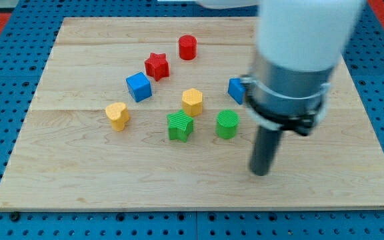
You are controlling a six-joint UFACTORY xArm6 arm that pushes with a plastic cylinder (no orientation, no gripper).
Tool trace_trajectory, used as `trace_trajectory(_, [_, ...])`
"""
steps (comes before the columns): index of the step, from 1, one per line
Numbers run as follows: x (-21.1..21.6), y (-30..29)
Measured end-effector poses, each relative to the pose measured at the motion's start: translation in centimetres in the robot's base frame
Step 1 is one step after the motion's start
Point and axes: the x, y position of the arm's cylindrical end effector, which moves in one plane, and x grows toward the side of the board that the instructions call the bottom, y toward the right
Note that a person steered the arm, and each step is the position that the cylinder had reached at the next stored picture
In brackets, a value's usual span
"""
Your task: Point your arm at top center
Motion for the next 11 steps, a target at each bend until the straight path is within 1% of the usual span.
trace_trajectory(5, [0.0, 22.4])
trace_trajectory(6, [-1.1, 22.5])
trace_trajectory(7, [-5.6, 21.8])
trace_trajectory(8, [-12.0, 19.5])
trace_trajectory(9, [-17.2, 16.5])
trace_trajectory(10, [-23.0, 11.5])
trace_trajectory(11, [-31.1, 5.5])
